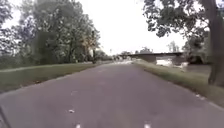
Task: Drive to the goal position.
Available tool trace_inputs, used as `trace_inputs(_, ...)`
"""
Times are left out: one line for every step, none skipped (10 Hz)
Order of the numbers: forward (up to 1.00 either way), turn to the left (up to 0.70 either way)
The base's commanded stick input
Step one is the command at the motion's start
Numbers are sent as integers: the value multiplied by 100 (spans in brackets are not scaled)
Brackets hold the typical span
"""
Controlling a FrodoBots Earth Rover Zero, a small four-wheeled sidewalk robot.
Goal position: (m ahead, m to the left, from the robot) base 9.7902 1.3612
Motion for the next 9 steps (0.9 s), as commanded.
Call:
trace_inputs(100, 0)
trace_inputs(100, 0)
trace_inputs(100, 0)
trace_inputs(100, 0)
trace_inputs(100, 0)
trace_inputs(100, 0)
trace_inputs(100, 0)
trace_inputs(100, 0)
trace_inputs(100, 0)
